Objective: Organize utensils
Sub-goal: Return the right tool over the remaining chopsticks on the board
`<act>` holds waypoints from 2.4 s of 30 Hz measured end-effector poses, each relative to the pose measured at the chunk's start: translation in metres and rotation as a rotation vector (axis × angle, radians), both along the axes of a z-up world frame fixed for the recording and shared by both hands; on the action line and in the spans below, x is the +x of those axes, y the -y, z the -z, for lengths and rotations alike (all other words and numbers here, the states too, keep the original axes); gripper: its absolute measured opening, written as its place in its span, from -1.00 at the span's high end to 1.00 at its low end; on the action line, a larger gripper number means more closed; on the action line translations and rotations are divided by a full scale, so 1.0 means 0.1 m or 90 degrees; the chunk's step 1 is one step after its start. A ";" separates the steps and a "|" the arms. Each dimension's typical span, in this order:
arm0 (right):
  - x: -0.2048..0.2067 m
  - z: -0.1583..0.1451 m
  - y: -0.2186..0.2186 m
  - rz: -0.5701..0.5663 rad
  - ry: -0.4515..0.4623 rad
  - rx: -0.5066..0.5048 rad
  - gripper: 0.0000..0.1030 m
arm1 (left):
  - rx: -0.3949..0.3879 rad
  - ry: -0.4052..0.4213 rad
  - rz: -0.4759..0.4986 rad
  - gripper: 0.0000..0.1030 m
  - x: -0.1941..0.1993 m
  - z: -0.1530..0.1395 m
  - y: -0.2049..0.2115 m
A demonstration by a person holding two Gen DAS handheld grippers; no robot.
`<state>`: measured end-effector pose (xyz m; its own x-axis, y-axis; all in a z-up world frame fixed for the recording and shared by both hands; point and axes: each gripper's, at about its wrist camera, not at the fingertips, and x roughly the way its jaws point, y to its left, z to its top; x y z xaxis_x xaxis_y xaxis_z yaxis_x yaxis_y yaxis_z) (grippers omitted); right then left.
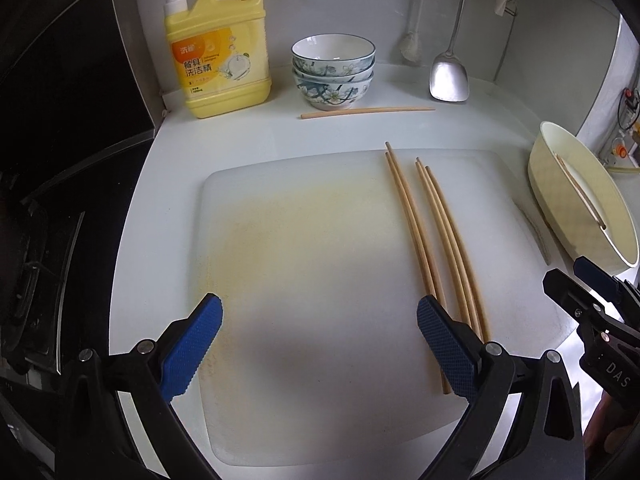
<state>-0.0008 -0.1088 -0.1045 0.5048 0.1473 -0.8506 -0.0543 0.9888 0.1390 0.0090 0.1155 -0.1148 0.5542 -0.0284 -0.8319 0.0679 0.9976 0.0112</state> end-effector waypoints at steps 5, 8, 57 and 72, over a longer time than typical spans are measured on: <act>0.01 0.15 -0.01 -0.020 0.010 -0.004 -0.29 | 0.023 0.039 -0.024 -0.87 -0.06 0.02 0.10; 0.03 0.23 -0.02 -0.020 -0.003 0.000 -0.29 | 0.021 0.044 -0.026 -0.87 -0.03 0.06 0.08; -0.05 0.50 -0.07 0.010 0.025 -0.073 -0.28 | -0.018 0.016 0.073 -0.87 0.18 0.47 0.35; -0.07 0.53 -0.10 0.002 0.025 -0.071 -0.29 | -0.038 0.010 0.040 -0.89 0.25 0.49 0.22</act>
